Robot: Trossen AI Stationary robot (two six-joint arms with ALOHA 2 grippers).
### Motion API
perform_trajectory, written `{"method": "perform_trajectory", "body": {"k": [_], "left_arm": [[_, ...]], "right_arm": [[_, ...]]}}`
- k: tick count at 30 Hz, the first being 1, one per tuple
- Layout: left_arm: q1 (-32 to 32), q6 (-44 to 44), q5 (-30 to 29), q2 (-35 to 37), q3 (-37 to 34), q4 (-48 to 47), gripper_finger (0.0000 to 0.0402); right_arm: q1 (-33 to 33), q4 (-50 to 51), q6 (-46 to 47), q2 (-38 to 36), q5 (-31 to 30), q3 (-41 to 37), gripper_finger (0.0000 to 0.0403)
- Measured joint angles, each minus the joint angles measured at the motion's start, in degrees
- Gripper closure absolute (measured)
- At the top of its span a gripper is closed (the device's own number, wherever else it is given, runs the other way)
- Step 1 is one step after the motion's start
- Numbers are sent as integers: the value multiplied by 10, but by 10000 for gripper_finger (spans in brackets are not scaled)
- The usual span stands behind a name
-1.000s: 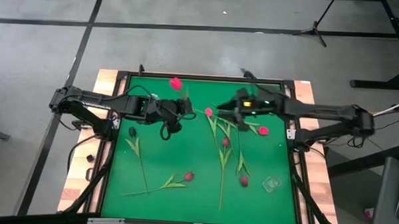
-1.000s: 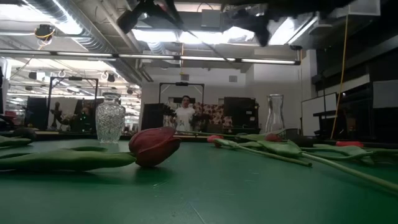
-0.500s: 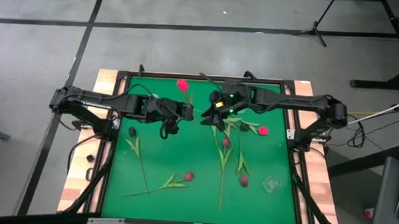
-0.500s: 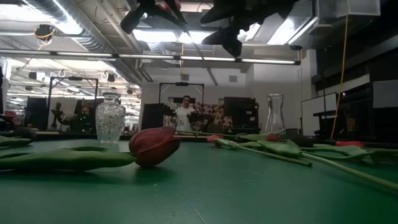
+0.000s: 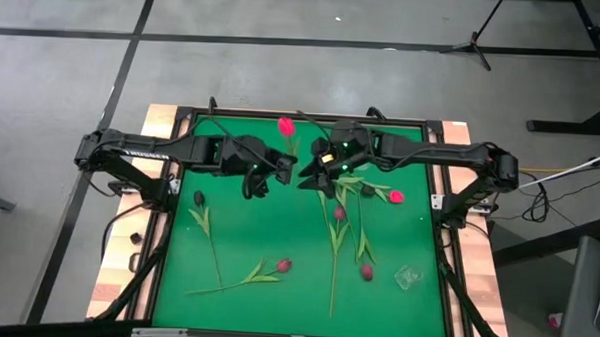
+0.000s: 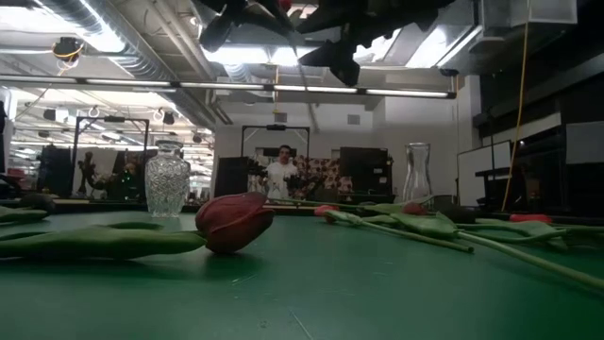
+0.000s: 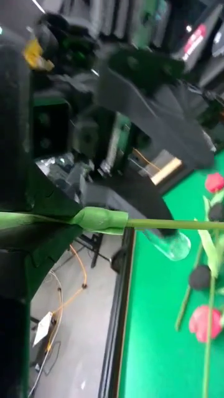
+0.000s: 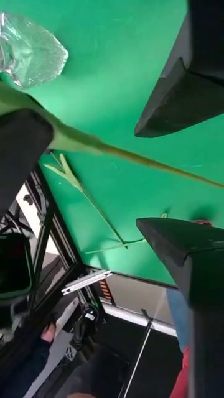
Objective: Sort flowers into vase by color
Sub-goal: Put the left pink flower into the top right transparent vase
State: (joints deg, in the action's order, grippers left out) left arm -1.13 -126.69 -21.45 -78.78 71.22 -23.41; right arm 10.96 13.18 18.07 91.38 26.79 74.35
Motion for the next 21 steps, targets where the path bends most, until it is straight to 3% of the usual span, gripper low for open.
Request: {"method": "perform_trajectory", "body": {"k": [8, 16, 21], "left_arm": [[1, -1, 2, 0, 0, -1, 390], [2, -3, 40, 0, 0, -2, 390], [1, -42, 40, 0, 0, 2, 390]], "right_arm": [[0, 0, 6, 7, -2, 0, 182], [8, 8, -3, 16, -2, 0, 182], [7, -2, -4, 33, 13, 0, 182]]}}
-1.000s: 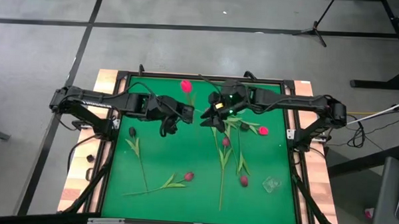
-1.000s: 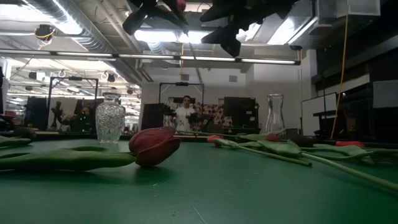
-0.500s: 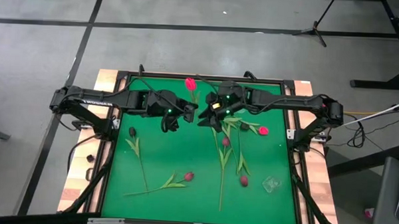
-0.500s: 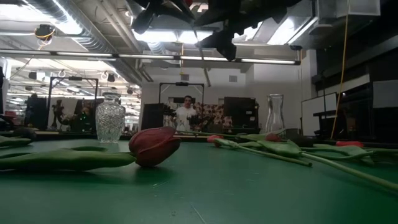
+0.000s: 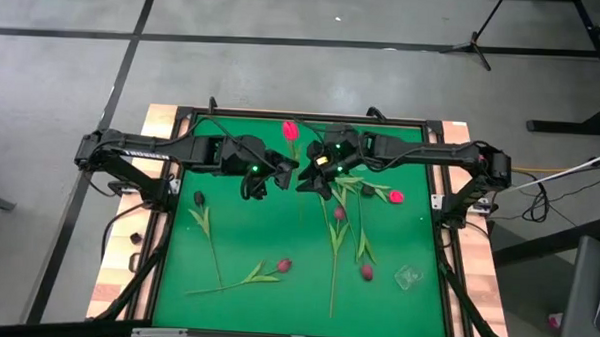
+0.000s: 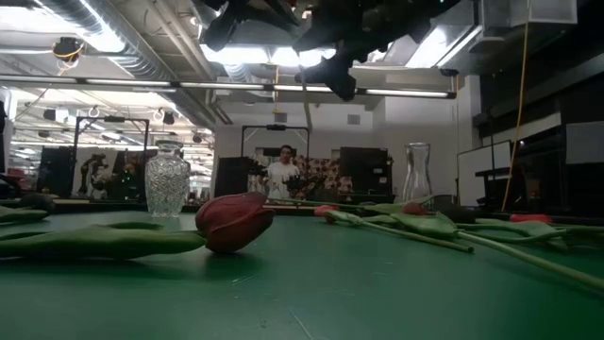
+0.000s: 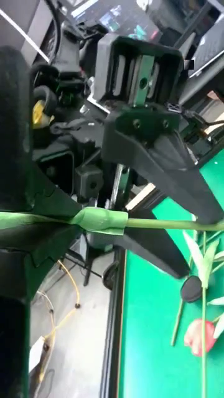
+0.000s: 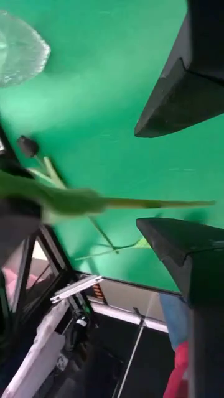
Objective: Sort flowers into vase by color
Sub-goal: Put the left pink flower into the top right transparent vase
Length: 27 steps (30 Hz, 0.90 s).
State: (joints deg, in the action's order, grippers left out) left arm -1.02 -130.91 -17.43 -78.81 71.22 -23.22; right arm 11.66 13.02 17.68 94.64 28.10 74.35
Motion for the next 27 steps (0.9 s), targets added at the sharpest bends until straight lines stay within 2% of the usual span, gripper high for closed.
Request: {"method": "perform_trajectory", "body": {"k": [10, 13, 17, 23, 27], "left_arm": [[0, 0, 1, 0, 0, -3, 390], [0, 1, 5, 0, 0, -5, 390], [0, 2, 6, 0, 0, -6, 390], [0, 3, 4, 0, 0, -8, 390], [0, 20, 4, 0, 0, -8, 390]], "right_arm": [[0, 8, -14, 9, 0, 0, 182], [0, 9, -16, 9, 0, 0, 196], [0, 14, -17, 9, 0, 0, 255], [0, 12, -31, 9, 4, 0, 384], [-1, 9, -32, 9, 3, 0, 385]]}}
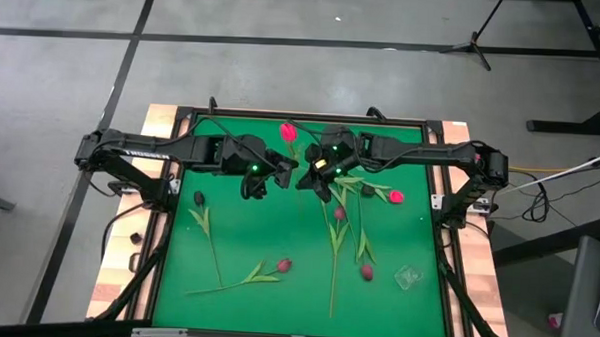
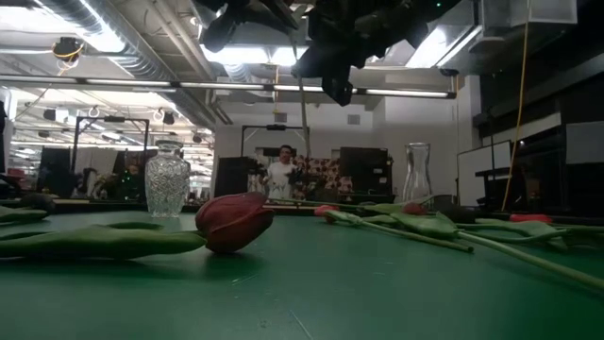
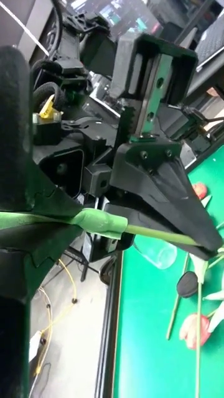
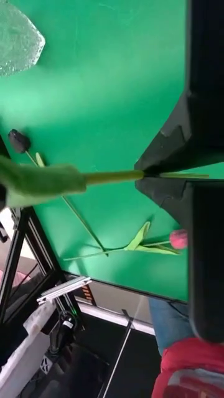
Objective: Sort flowers into vase by color
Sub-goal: Put the left pink flower into the top right transparent vase
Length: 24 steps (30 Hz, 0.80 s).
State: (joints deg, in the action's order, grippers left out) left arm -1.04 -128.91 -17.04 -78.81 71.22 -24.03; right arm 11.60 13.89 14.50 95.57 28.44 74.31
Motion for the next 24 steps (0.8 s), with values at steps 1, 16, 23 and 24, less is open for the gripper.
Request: {"method": "perform_trajectory", "body": {"k": [1, 16, 23, 24], "left_arm": [[0, 11, -1, 0, 0, 0, 390], [19, 191, -10, 0, 0, 40, 363], [16, 194, -44, 0, 0, 56, 339], [16, 194, -46, 0, 0, 55, 339]], "right_arm": [[0, -2, 0, 0, -5, 0, 386], [8, -29, -10, -2, 10, 0, 396], [9, -38, -9, -4, 12, 0, 397], [9, -38, -9, -4, 12, 0, 397]]}}
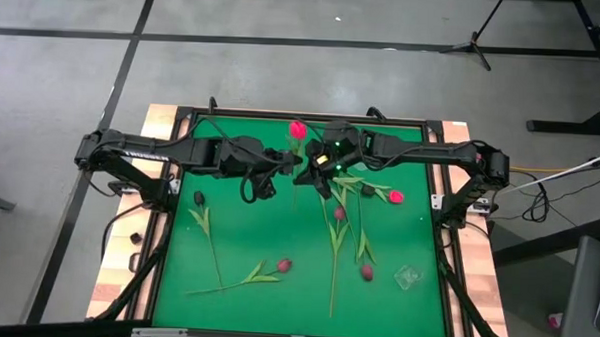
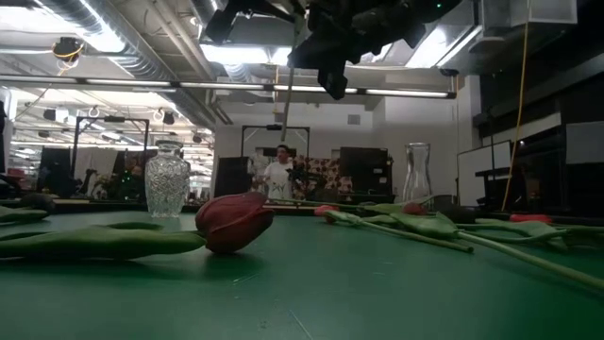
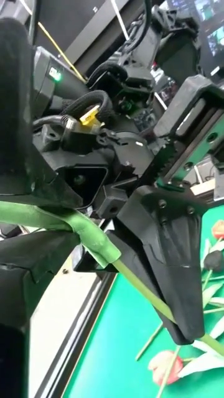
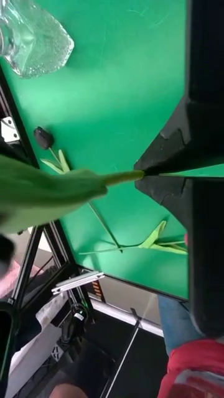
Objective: Sort flowers into vase by color
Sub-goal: Put the left pink flower into the top right transparent vase
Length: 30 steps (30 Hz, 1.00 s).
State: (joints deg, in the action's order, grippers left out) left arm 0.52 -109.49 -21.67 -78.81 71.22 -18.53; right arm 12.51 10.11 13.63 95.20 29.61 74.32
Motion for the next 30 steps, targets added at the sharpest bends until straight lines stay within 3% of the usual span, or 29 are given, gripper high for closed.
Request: {"method": "perform_trajectory", "body": {"k": [13, 30], "left_arm": [[14, 0, -11, 0, 0, 1, 338], [24, 105, -48, 0, 0, -3, 337]], "right_arm": [[-1, 4, 9, 0, 11, 0, 395], [-1, 4, 11, 1, 11, 0, 393]]}}
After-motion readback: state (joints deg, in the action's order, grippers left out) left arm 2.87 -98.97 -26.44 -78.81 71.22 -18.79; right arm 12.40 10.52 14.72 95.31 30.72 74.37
